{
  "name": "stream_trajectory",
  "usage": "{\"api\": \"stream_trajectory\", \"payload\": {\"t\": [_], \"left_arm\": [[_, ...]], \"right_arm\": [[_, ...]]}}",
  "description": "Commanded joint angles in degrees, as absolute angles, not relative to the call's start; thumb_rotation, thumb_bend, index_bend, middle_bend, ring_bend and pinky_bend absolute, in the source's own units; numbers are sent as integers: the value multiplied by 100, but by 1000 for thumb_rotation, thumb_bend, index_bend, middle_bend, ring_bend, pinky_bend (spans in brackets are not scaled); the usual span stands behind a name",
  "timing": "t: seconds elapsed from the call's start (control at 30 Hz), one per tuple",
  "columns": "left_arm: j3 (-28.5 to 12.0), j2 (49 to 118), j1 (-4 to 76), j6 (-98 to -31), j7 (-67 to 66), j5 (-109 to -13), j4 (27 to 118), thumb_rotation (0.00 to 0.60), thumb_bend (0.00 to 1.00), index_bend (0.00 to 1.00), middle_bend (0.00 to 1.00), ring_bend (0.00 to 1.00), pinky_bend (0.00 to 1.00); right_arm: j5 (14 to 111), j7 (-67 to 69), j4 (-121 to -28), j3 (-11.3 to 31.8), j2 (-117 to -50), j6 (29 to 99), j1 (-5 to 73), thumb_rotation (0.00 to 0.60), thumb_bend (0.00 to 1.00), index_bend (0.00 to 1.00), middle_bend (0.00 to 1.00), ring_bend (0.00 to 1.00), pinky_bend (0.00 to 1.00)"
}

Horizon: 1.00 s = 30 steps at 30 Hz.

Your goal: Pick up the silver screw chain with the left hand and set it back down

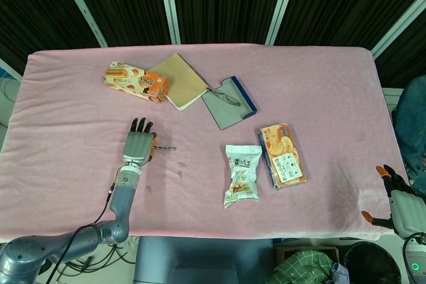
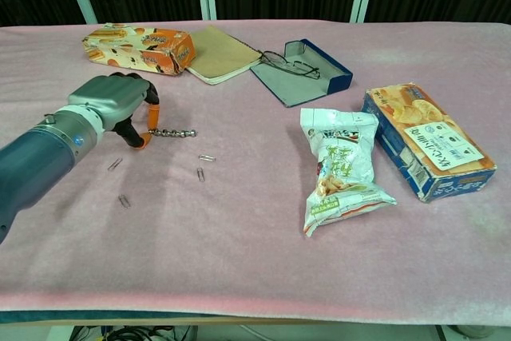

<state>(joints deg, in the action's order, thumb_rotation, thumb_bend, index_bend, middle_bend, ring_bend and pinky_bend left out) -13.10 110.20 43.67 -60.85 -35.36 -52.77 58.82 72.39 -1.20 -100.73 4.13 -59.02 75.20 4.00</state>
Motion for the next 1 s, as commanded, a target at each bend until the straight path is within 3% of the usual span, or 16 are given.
{"api": "stream_trajectory", "payload": {"t": [0.03, 1.0], "left_arm": [[-1328, 11025, 4356, -6103, -3555, -5281, 5879, 600, 378, 553, 163, 0, 0], [-1410, 11183, 4334, -6021, -3717, -5289, 5653, 600, 377, 538, 161, 0, 0]], "right_arm": [[7243, -121, -10075, 411, -5902, 7521, 400, 600, 87, 0, 0, 64, 177], [7229, -111, -10077, 408, -5893, 7506, 411, 600, 87, 0, 0, 64, 177]]}}
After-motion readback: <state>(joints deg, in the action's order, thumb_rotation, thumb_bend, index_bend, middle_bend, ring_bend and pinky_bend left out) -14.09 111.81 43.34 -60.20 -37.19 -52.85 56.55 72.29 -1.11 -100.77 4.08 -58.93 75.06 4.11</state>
